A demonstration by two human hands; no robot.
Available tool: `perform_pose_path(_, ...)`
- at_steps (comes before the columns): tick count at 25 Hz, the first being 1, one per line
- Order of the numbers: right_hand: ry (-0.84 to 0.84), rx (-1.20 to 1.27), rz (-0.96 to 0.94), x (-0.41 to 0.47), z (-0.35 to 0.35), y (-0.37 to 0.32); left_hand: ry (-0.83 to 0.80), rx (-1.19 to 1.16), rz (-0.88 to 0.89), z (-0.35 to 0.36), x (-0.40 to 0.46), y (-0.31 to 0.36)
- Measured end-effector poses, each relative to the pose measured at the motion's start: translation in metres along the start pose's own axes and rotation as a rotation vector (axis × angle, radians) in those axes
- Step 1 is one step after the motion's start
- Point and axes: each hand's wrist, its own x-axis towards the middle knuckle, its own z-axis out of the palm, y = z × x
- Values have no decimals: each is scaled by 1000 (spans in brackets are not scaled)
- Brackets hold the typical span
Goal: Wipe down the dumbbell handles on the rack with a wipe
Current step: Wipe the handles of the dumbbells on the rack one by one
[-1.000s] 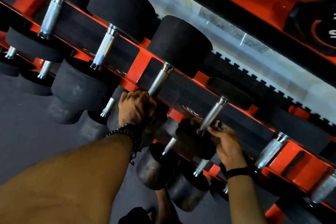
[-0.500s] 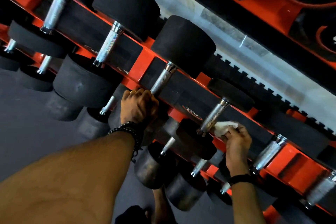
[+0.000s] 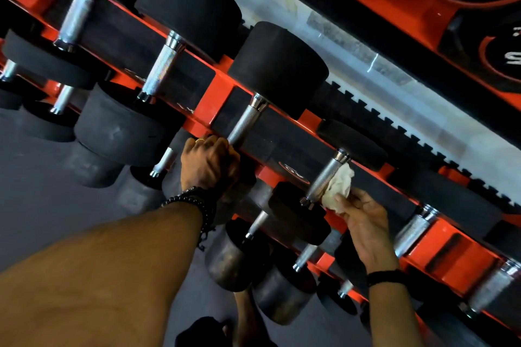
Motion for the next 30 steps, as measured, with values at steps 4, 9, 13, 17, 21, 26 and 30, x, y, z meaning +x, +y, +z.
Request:
perform_pose_path(4,152,-261,-184,2,28,-2,23,-12,17,-3,0,1)
perform_pose_path(9,341,-219,-296,-2,19,1,-2,-6,-8,-2,1,1)
perform_pose_path(13,196,-50,-153,-10,9,-8,-14,1,-27,-4,1,5)
perform_pose_path(17,36,78,-71,-14,5,-19,-21,26,-47,-2,0,3)
perform_pose_path(21,-12,-183,-218,-15,6,-18,-23,17,-33,1,0,0)
perform_pose_path(26,208,-568,-450,-18,25,-10,-6,15,-27,0,0,1)
perform_pose_path(30,161,-533,-260,-9,30,17,9,1,-11,-1,0,3)
